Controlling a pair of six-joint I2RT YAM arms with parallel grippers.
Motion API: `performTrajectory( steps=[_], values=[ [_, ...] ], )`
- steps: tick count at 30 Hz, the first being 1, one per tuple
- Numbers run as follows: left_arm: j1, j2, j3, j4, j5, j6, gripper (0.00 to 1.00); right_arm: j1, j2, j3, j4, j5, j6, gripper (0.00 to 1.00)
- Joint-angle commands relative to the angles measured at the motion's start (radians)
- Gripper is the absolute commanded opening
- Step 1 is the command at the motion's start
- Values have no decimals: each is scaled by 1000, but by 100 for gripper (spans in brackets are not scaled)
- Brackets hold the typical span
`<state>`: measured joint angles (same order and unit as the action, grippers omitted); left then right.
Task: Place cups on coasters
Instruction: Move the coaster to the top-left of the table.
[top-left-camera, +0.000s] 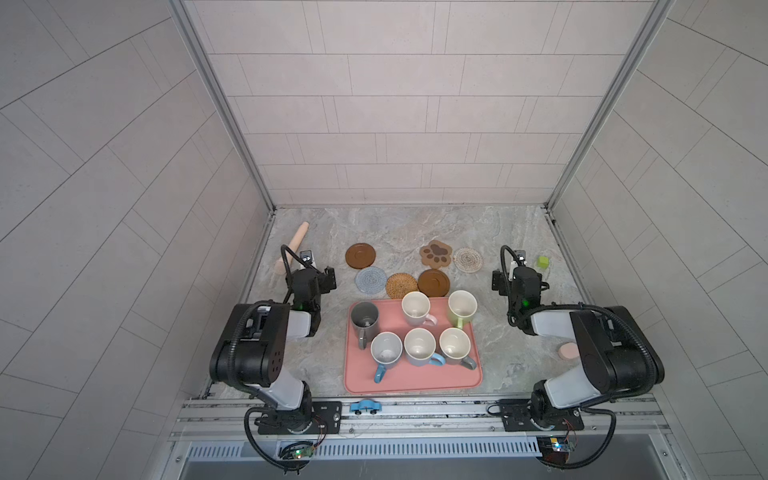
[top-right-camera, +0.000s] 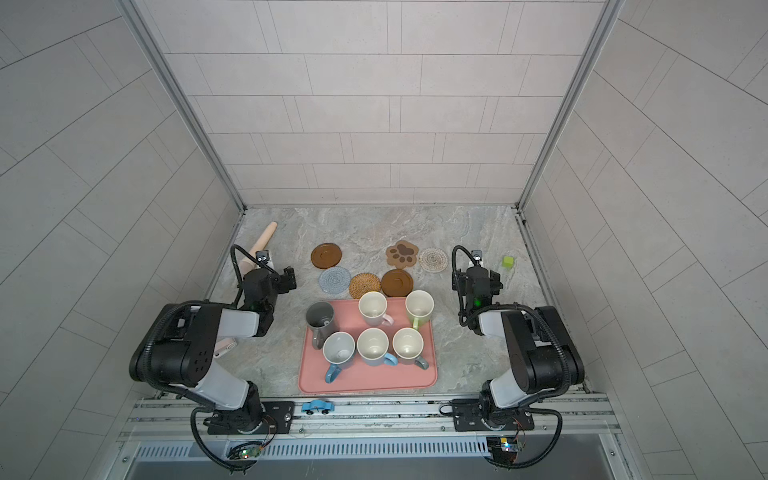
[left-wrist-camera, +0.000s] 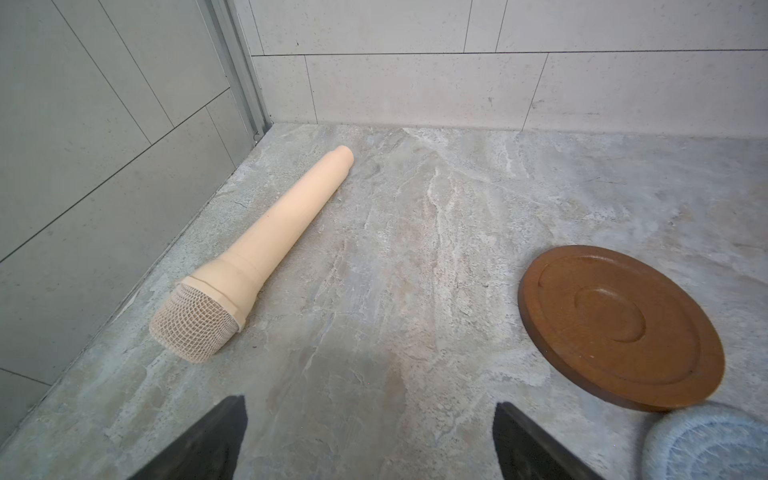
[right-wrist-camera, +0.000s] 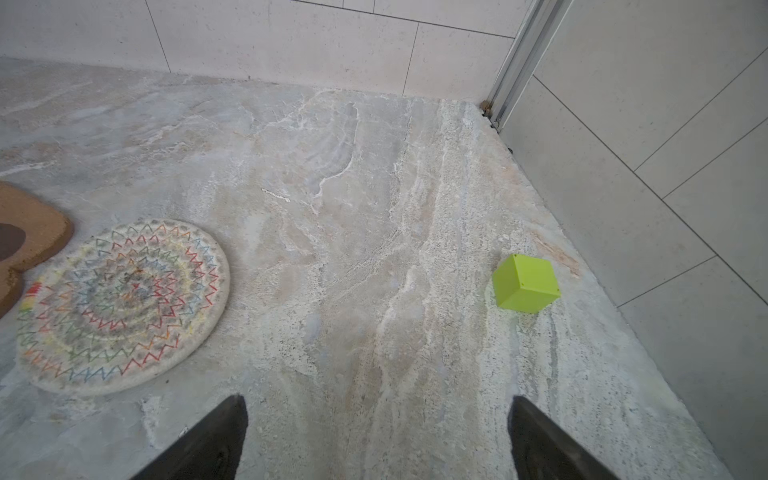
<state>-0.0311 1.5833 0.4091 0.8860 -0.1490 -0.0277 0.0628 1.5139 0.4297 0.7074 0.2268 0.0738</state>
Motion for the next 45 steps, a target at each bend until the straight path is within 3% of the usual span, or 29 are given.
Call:
performTrajectory(
  steps=[1, 41, 44, 45],
  values=[
    [-4, 5, -6, 28, 6, 13, 100, -2, -4, 5, 9, 3, -13, 99],
    [-3, 6, -6, 28, 4, 12, 100, -3, -3, 7, 7, 2, -13, 100],
    [-8, -40, -24, 29, -6, 13, 100, 0, -21, 10, 8, 12, -29, 100],
    [-11, -100, -18, -43, -20, 12, 100, 0, -53, 39, -48, 16, -39, 99]
  ],
)
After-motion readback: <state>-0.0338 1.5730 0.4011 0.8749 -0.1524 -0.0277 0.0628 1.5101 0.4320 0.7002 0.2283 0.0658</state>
